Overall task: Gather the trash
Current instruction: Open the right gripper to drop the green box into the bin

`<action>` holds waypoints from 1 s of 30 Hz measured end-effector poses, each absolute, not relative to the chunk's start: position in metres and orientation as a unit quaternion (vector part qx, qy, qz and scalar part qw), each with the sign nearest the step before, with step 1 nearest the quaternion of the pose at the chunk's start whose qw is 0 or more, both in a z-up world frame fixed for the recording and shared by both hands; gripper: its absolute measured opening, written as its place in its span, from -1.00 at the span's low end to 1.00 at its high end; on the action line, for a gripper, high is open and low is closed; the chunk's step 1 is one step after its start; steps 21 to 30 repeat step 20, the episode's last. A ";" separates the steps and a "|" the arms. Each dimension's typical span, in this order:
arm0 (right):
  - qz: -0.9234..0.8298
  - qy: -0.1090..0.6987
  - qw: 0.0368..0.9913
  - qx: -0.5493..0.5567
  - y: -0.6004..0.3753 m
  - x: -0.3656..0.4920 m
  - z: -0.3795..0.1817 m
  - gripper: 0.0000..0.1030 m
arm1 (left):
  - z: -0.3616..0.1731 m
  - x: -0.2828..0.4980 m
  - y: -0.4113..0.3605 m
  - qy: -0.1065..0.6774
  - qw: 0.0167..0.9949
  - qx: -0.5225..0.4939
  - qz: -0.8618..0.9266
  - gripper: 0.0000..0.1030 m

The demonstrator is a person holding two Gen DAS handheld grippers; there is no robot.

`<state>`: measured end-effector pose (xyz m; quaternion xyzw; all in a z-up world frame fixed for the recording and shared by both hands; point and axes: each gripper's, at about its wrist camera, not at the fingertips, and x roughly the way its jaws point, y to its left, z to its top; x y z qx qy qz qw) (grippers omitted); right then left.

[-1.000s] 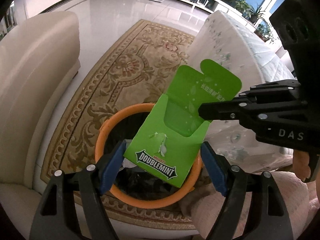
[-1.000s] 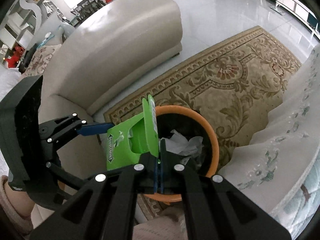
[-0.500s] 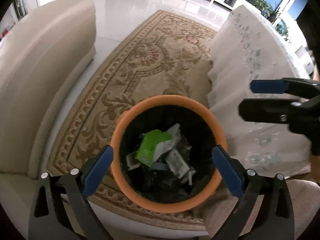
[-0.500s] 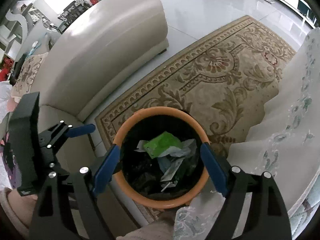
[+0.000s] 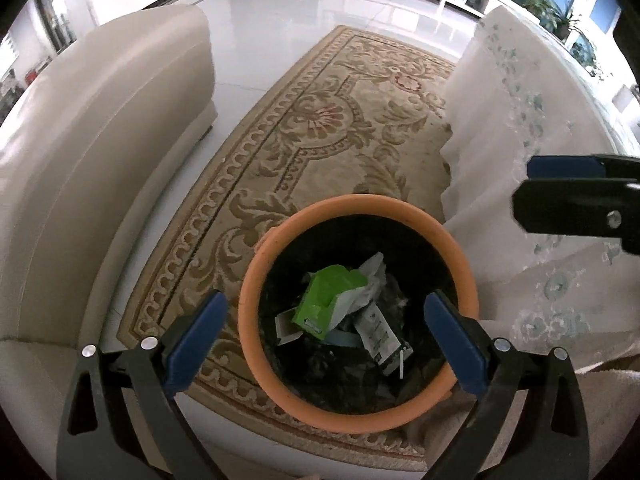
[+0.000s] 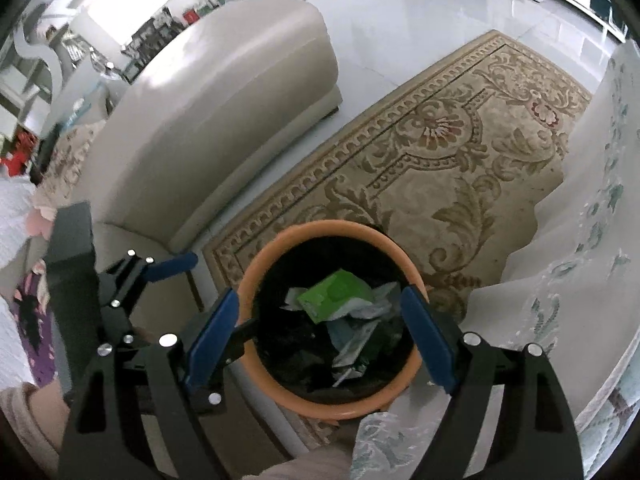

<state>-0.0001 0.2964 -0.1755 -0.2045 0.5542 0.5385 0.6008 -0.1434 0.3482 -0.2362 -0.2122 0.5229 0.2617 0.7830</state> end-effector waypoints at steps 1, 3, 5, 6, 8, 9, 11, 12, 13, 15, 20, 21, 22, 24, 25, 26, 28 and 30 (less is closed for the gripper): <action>0.537 0.556 0.601 -0.201 0.296 0.001 -0.176 0.58 | -0.236 -0.144 0.349 0.522 0.783 -0.215 0.262 0.88; 0.537 0.557 0.602 -0.196 0.296 0.002 -0.175 0.58 | -0.236 -0.144 0.351 0.520 0.783 -0.219 0.262 0.88; 0.539 0.556 0.602 -0.195 0.296 0.001 -0.174 0.58 | -0.236 -0.144 0.350 0.520 0.783 -0.221 0.260 0.88; 0.538 0.557 0.602 -0.193 0.295 0.002 -0.174 0.58 | -0.236 -0.144 0.350 0.519 0.784 -0.221 0.257 0.88; 0.538 0.560 0.601 -0.190 0.296 0.003 -0.174 0.58 | -0.236 -0.144 0.349 0.515 0.788 -0.220 0.256 0.88; 0.538 0.561 0.601 -0.188 0.296 0.003 -0.175 0.58 | -0.235 -0.144 0.348 0.513 0.789 -0.219 0.257 0.88; 0.538 0.563 0.600 -0.186 0.295 0.004 -0.175 0.58 | -0.233 -0.144 0.346 0.509 0.793 -0.215 0.255 0.88; 0.538 0.562 0.600 -0.185 0.295 0.003 -0.175 0.58 | -0.234 -0.143 0.346 0.513 0.791 -0.219 0.250 0.88; 0.539 0.562 0.600 -0.186 0.296 0.003 -0.174 0.58 | -0.236 -0.143 0.347 0.517 0.789 -0.225 0.244 0.88; 0.539 0.560 0.600 -0.188 0.295 0.002 -0.175 0.58 | -0.236 -0.142 0.347 0.520 0.785 -0.217 0.256 0.88; 0.539 0.558 0.602 -0.189 0.295 0.000 -0.175 0.58 | -0.237 -0.141 0.346 0.525 0.783 -0.215 0.254 0.88; 0.539 0.558 0.602 -0.189 0.295 0.000 -0.175 0.58 | -0.237 -0.141 0.346 0.525 0.783 -0.215 0.254 0.88; 0.539 0.558 0.602 -0.189 0.295 0.000 -0.175 0.58 | -0.237 -0.141 0.346 0.525 0.783 -0.215 0.254 0.88; 0.539 0.558 0.602 -0.189 0.295 0.000 -0.175 0.58 | -0.237 -0.141 0.346 0.525 0.783 -0.215 0.254 0.88; 0.539 0.558 0.602 -0.189 0.295 0.000 -0.175 0.58 | -0.237 -0.141 0.346 0.525 0.783 -0.215 0.254 0.88; 0.539 0.558 0.602 -0.189 0.295 0.000 -0.175 0.58 | -0.237 -0.141 0.346 0.525 0.783 -0.215 0.254 0.88; 0.539 0.558 0.602 -0.189 0.295 0.000 -0.175 0.58 | -0.237 -0.141 0.346 0.525 0.783 -0.215 0.254 0.88; 0.539 0.558 0.602 -0.189 0.295 0.000 -0.175 0.58 | -0.237 -0.141 0.346 0.525 0.783 -0.215 0.254 0.88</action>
